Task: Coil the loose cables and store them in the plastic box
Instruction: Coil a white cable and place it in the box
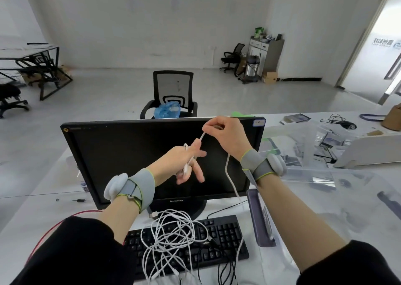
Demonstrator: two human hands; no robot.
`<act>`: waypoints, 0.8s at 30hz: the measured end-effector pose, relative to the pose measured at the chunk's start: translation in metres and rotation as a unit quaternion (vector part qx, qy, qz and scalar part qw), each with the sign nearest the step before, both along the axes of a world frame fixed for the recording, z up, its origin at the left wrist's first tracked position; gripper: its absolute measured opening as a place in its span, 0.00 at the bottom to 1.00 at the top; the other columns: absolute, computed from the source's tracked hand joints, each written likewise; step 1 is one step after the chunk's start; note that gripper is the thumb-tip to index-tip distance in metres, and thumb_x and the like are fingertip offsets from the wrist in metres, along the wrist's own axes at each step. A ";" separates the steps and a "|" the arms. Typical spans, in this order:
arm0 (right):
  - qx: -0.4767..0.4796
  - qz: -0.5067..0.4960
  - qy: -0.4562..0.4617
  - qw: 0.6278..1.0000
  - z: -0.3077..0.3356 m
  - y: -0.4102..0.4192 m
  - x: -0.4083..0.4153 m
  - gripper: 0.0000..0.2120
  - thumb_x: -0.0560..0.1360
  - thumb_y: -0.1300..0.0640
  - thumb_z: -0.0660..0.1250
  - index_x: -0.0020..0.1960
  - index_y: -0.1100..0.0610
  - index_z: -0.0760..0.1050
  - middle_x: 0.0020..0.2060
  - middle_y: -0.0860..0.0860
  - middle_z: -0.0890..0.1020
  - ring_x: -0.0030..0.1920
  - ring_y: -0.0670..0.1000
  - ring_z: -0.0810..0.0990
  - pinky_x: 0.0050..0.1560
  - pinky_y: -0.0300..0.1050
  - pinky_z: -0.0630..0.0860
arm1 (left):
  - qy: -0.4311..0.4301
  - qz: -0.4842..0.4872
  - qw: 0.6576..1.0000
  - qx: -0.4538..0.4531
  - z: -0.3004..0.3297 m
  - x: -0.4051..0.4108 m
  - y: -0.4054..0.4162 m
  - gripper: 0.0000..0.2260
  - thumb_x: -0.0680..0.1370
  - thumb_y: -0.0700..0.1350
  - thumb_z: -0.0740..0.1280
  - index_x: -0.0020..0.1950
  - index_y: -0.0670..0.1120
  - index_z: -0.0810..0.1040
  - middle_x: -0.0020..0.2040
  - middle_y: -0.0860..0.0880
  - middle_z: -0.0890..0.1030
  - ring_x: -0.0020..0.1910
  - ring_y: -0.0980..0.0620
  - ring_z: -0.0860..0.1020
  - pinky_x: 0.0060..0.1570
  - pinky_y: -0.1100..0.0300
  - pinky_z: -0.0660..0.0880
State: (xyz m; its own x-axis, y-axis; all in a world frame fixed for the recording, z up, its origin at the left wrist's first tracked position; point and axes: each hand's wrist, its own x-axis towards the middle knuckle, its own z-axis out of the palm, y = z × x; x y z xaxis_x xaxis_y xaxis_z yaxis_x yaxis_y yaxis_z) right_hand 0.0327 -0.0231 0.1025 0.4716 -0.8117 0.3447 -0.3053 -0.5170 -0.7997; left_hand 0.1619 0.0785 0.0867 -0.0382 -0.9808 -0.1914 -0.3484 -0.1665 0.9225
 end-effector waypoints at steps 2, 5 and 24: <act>0.013 -0.005 -0.015 1.000 -0.007 -0.004 -0.001 0.02 0.74 0.57 0.69 0.46 0.54 0.80 0.37 0.44 0.79 0.39 0.40 0.75 0.43 0.32 0.70 | 0.090 -0.018 0.996 -0.007 0.001 0.000 0.004 0.26 0.78 0.57 0.53 0.62 0.37 0.75 0.21 0.51 0.74 0.15 0.58 0.64 0.37 0.70 0.73; 0.048 -0.006 -0.015 0.999 -0.023 -0.005 -0.002 0.05 0.76 0.54 0.67 0.45 0.54 0.80 0.31 0.45 0.76 0.29 0.39 0.72 0.35 0.32 0.67 | 0.312 -0.004 0.948 -0.062 0.000 0.008 0.008 0.19 0.79 0.48 0.56 0.60 0.36 0.77 0.18 0.51 0.68 0.14 0.59 0.60 0.21 0.70 0.62; 0.002 0.161 0.236 0.958 0.005 0.013 -0.009 0.08 0.73 0.54 0.70 0.49 0.56 0.83 0.32 0.42 0.78 0.32 0.37 0.75 0.36 0.27 0.68 | -0.075 0.054 0.993 0.071 -0.053 0.039 0.005 0.28 0.83 0.54 0.46 0.54 0.37 0.80 0.19 0.48 0.71 0.16 0.55 0.65 0.37 0.64 0.72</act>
